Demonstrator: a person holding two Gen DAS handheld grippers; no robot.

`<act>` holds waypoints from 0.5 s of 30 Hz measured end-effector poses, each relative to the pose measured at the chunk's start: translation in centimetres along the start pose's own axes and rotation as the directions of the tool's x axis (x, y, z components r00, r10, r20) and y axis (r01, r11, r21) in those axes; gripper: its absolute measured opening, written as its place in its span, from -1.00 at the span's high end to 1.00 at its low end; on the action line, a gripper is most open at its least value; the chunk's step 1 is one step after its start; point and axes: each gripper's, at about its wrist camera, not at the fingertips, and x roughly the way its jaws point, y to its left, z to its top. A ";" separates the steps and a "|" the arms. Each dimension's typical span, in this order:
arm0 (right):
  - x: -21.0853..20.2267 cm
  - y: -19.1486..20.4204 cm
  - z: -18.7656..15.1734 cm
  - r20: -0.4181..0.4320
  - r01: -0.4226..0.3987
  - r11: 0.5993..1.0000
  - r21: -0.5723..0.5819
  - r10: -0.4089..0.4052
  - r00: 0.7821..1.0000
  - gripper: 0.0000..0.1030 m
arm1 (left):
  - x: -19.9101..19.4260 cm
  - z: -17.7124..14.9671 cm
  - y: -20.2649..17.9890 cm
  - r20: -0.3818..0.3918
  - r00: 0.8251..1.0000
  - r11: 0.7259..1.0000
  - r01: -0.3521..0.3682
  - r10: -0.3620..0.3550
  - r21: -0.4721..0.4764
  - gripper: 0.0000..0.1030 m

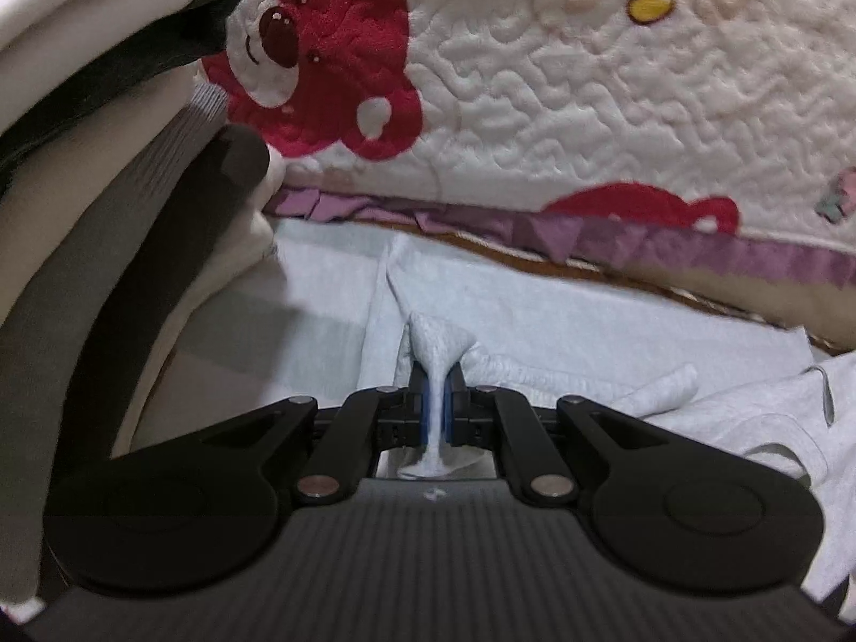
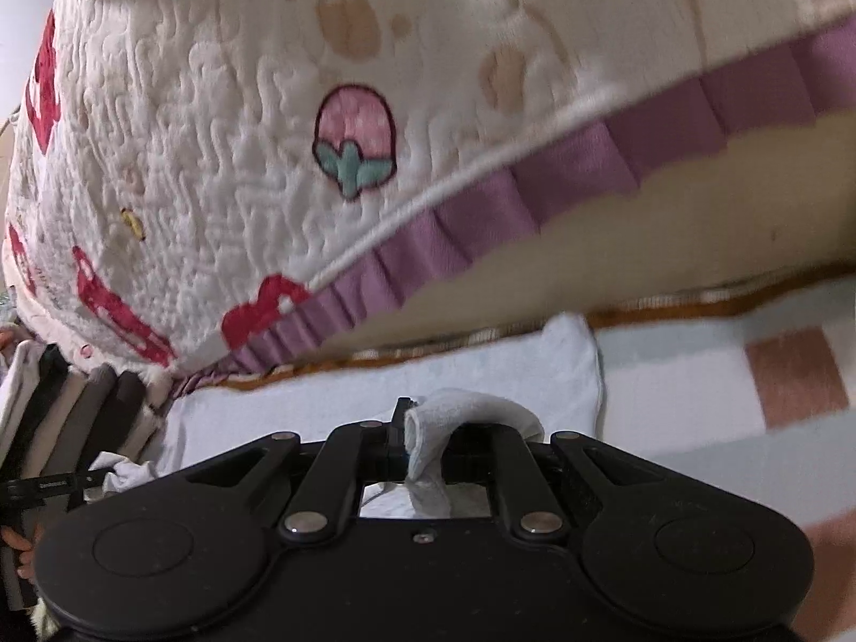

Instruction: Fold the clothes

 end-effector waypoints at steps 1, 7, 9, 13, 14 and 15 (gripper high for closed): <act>0.6 0.1 0.2 0.015 0.014 1.000 -0.004 -0.014 1.000 0.79 | 0.9 0.1 -0.3 -0.004 1.000 1.000 -0.012 0.012 -0.003 0.91; 3.4 -0.9 -0.5 -0.016 0.127 0.991 0.051 -0.126 0.992 0.49 | 3.3 -1.5 -0.8 -0.005 0.998 0.997 -0.068 0.068 0.022 0.63; 1.9 -1.8 -1.1 0.019 0.121 0.989 0.081 -0.123 0.992 0.30 | 1.2 -2.3 0.3 0.037 0.999 0.999 -0.033 0.034 -0.016 0.22; -2.9 -4.9 -4.2 0.061 -0.018 0.984 0.176 0.007 0.998 0.27 | -3.5 -5.1 3.5 0.086 0.996 0.991 0.045 -0.034 -0.128 0.12; -3.8 -5.7 -5.3 0.054 -0.047 0.982 0.184 0.038 0.998 0.27 | -4.1 -6.0 4.2 0.070 0.996 0.987 0.061 -0.052 -0.147 0.12; -4.5 -6.1 -6.4 0.038 -0.066 0.980 0.186 0.060 0.997 0.26 | -4.5 -6.8 4.6 0.051 0.997 0.987 0.069 -0.062 -0.147 0.12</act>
